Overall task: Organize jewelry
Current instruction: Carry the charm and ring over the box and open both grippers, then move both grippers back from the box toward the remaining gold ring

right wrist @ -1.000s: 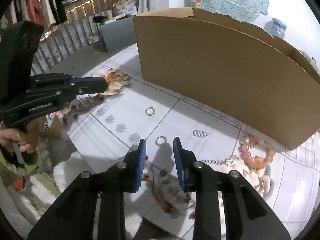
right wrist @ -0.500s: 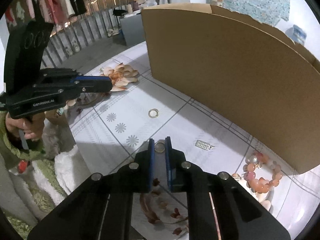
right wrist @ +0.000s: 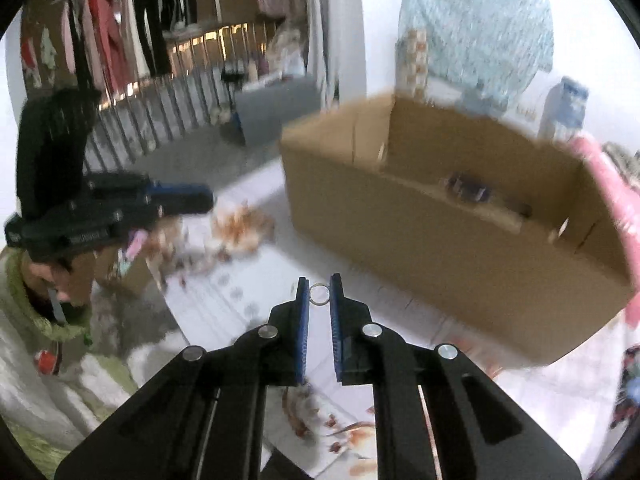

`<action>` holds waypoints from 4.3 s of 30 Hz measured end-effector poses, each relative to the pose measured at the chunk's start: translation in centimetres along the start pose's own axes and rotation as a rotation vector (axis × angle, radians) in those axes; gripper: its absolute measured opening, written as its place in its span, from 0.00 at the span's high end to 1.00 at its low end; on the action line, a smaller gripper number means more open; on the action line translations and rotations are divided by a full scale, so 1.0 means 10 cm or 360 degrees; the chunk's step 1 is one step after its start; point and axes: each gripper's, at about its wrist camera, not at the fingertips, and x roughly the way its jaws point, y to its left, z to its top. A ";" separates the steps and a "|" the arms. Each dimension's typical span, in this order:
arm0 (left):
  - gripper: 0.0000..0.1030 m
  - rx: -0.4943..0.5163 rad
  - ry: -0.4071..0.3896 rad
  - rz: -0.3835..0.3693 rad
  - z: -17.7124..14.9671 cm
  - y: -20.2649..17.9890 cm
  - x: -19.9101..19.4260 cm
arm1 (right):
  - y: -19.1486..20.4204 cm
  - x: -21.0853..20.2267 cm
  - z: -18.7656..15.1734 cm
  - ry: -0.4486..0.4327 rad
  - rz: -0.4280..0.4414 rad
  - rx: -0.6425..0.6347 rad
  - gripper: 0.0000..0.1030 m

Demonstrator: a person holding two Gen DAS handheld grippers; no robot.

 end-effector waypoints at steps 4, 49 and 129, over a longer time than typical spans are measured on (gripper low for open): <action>0.94 0.0113 -0.0115 -0.0068 0.34 -0.16 -0.12 | -0.20 -0.33 0.31 -0.0159 -0.0014 0.0014 0.90; 0.64 0.0015 0.0401 -0.0214 2.04 -0.43 1.47 | -2.07 -0.29 1.10 -0.0060 -0.0006 0.0449 0.74; 0.07 0.0043 0.0618 0.0251 -0.24 -0.49 1.10 | -0.44 0.03 -0.80 0.0309 -0.0272 0.0749 0.54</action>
